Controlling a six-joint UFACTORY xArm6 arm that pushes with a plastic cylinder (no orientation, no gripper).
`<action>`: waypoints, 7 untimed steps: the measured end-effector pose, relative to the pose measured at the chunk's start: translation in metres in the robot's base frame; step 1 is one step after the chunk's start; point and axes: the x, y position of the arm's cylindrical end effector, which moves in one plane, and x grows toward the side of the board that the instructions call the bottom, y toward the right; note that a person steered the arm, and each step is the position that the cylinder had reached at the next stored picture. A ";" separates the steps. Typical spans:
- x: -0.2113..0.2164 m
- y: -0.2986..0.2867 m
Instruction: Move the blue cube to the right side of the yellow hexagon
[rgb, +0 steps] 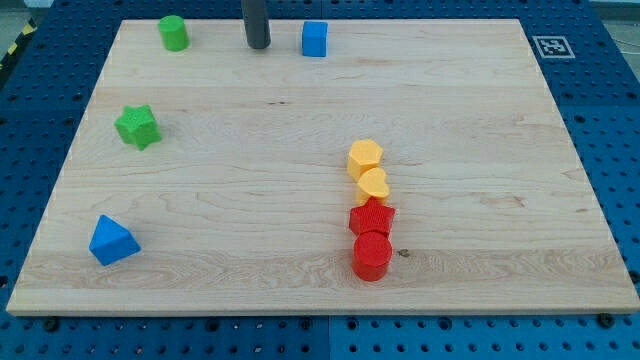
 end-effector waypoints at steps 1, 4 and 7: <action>-0.016 0.012; 0.002 0.088; 0.021 0.106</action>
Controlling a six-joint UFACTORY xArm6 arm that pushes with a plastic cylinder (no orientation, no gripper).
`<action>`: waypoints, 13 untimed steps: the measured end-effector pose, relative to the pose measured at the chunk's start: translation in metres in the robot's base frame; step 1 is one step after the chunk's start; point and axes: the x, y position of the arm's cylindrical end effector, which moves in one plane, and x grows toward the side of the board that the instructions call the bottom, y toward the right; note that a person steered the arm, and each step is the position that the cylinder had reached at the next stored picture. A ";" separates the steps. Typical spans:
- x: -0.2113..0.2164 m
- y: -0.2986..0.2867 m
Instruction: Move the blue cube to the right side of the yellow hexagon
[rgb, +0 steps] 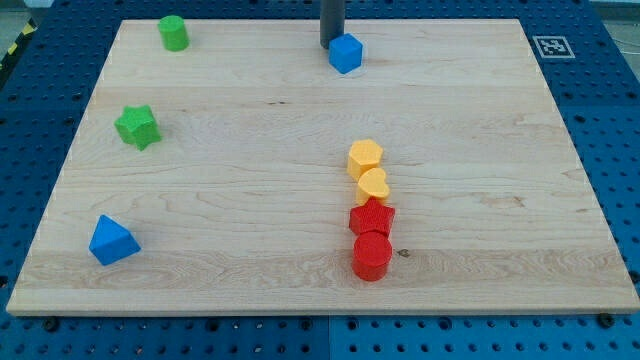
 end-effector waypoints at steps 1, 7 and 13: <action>0.010 0.018; 0.074 0.052; 0.155 0.091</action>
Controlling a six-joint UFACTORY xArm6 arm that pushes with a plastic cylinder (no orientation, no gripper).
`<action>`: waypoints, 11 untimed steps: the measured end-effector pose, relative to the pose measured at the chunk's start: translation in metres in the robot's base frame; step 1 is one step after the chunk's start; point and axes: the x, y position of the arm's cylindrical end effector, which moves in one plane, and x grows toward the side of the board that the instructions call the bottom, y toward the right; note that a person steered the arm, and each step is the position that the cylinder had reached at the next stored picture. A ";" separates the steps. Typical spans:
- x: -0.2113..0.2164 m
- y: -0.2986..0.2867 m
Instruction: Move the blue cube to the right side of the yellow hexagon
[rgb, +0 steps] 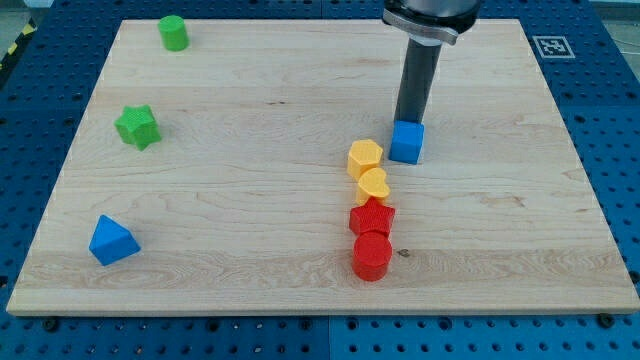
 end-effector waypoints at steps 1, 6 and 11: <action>0.005 0.010; 0.034 0.015; -0.032 -0.111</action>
